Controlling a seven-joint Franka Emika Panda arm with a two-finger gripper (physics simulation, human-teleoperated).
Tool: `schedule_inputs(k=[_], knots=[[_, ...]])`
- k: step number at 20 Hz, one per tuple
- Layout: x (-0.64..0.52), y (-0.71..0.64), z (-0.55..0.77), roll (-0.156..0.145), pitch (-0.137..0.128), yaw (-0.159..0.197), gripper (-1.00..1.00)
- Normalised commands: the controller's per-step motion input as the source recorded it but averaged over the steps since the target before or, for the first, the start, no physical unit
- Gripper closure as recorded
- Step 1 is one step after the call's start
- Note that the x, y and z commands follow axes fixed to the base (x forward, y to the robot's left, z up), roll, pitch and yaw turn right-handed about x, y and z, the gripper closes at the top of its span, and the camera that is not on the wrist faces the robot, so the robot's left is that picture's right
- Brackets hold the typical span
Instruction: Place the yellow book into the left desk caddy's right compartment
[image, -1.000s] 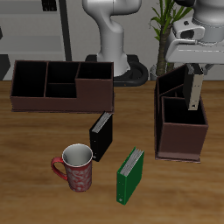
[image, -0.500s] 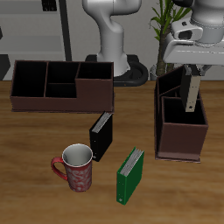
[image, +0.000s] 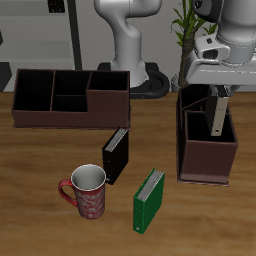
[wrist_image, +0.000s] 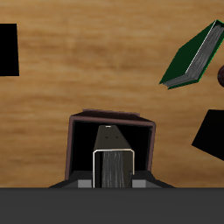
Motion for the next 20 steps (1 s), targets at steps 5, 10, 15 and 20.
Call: schedule_inputs(k=[5,10,15,20], knots=[[-0.02,0.04,-0.08,0.012,0.005,0.010,1.00],[0.01,-0.03,-0.10,-0.005,0.011,-0.002,1.00],[0.02,0.00,-0.18,-0.001,0.012,0.020,1.00],[0.01,0.01,-0.18,0.004,0.021,-0.001,1.00]])
